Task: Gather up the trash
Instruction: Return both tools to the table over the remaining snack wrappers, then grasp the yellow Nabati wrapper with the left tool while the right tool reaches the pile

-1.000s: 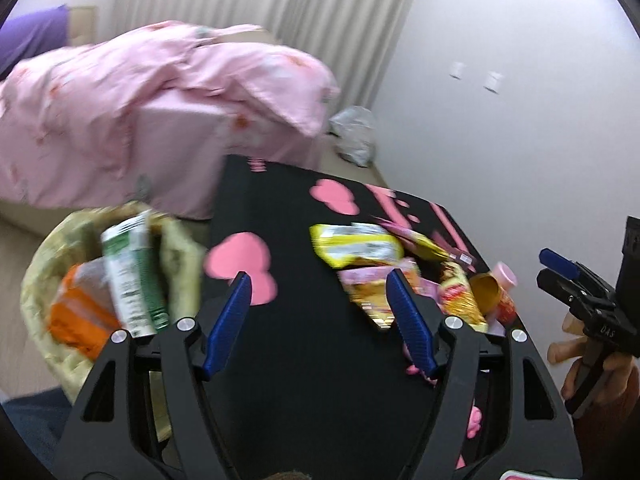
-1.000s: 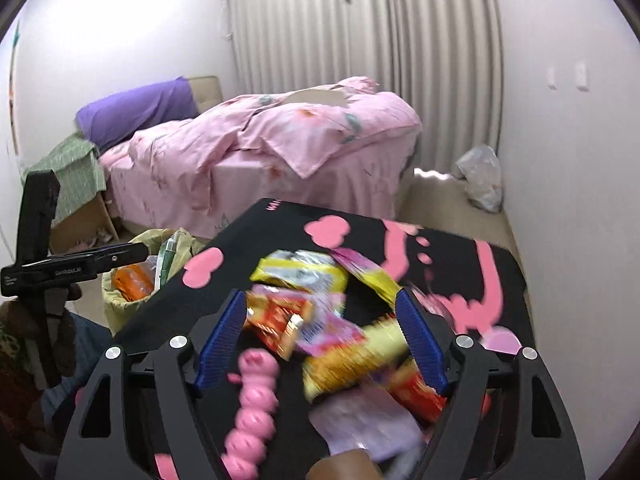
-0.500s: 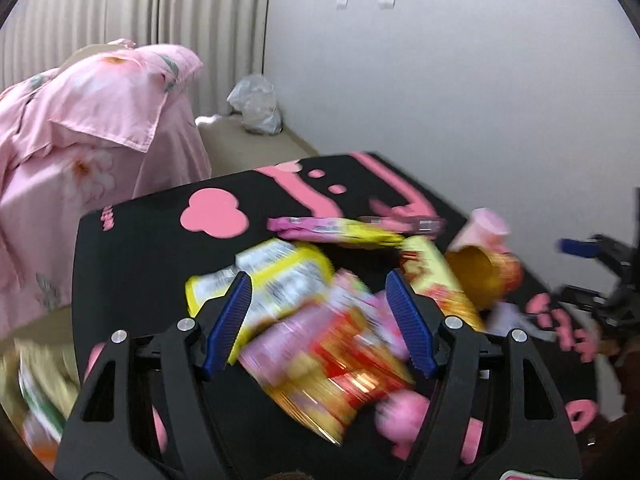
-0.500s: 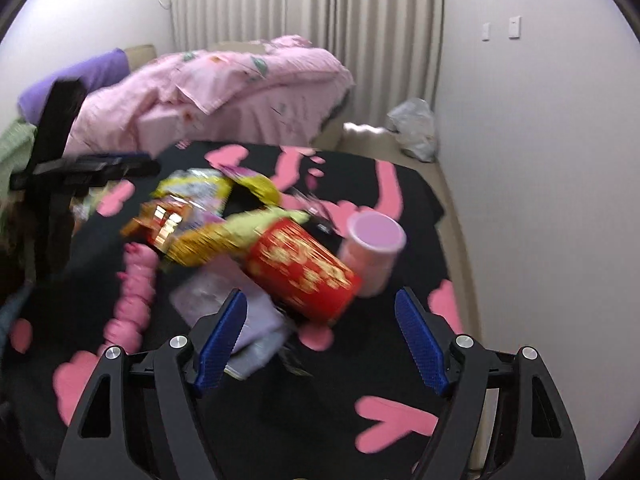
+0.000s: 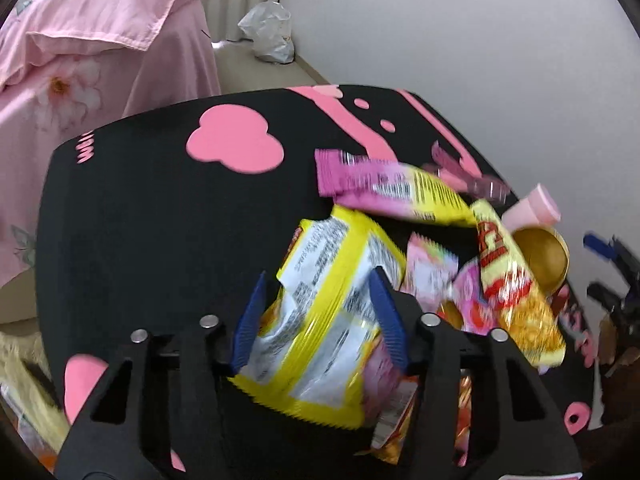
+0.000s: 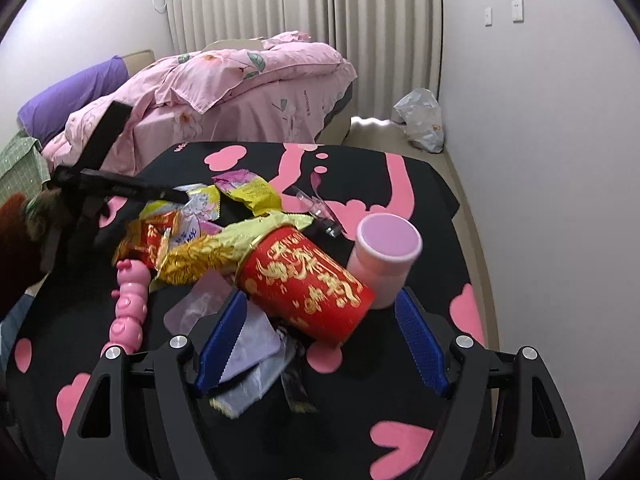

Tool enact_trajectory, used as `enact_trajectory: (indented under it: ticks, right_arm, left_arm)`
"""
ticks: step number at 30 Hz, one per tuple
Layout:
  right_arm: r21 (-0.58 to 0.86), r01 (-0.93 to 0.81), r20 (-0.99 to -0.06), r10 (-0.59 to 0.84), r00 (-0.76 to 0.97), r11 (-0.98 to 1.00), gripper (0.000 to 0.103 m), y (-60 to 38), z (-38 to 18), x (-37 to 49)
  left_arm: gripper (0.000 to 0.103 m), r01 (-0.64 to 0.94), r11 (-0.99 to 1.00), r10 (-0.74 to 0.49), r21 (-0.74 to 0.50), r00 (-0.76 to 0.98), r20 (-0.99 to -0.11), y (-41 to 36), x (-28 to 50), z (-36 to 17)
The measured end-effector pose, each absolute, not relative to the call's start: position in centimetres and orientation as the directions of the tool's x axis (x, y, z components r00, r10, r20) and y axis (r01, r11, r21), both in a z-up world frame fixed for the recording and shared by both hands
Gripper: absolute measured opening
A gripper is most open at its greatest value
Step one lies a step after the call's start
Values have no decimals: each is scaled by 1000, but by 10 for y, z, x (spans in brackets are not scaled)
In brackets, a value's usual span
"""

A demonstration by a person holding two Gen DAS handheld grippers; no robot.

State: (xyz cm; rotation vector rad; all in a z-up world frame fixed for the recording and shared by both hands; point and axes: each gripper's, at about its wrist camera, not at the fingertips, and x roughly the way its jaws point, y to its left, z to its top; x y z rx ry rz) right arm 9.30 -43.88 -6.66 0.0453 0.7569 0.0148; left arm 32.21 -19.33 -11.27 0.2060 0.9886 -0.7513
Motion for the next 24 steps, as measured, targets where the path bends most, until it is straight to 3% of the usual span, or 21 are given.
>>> enact_trajectory:
  ticks: [3,8,18,22,24]
  right_arm:
    - [14,-59,-685,52,727,998,73,-430,-67,103]
    - [-54,-96,-684,33,729,994,73,-424,-62,107]
    - [130,47,-727,63,684,990,73,-418,-86,77]
    - [264,76,-752,156,640,962,73,-415,-107,81]
    - [282,64,-751,179,636,957,65,-408,-111,86]
  left_arm:
    - [37,651,750,-438,-118,354,-826,-189,307,-112]
    - [28,568,808,-418,-153,372,-828,-164,286,-107]
    - [27,495,834,-474,-245,414,-777,-119,221,-105]
    - [27,469,843,-477,-265,423,-770,-108,205,-102]
    - [27,457,847,-478,-271,434,-764,-105,202,-99]
